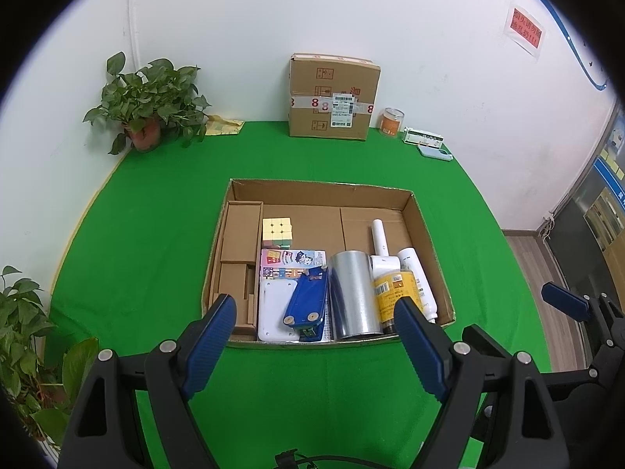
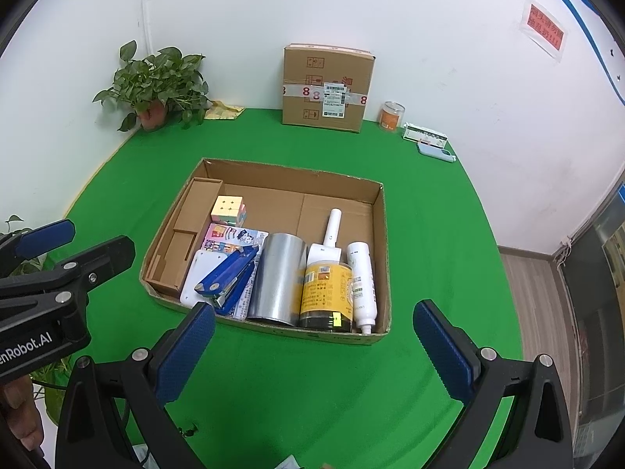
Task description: Organize rigid objects
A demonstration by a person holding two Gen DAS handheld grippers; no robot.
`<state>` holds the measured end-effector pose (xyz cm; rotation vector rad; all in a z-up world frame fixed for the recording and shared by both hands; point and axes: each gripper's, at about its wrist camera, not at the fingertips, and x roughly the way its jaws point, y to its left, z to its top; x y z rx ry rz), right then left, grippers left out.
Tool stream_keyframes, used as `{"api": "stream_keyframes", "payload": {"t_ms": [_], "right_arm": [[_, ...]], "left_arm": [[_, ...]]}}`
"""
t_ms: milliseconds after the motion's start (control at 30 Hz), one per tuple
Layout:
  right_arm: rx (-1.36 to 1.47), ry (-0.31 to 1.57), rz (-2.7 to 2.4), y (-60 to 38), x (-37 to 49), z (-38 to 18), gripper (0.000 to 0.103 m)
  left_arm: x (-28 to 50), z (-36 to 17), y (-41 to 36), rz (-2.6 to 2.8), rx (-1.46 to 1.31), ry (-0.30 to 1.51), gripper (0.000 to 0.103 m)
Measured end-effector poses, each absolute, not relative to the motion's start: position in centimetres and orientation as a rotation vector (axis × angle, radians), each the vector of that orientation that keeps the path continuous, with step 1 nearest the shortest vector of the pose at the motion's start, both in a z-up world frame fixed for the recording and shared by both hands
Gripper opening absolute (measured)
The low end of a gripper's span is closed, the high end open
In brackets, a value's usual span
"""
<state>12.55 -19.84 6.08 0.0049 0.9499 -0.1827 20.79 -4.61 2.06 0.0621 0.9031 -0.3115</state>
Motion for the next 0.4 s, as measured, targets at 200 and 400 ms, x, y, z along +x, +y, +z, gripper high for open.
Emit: {"api": "stream_keyframes", "payload": {"t_ms": [200, 400], "right_arm": [[0.002, 0.959, -0.183, -19.7, 13.4, 5.8, 0.102], [0.009, 0.976, -0.182, -19.6, 14.4, 5.0, 0.102]], "left_arm": [[21.4, 1.8, -4.4, -0.28, 0.052, 0.898, 0.083], [21.6, 1.8, -4.3, -0.239, 0.079, 0.87, 0.083]]}}
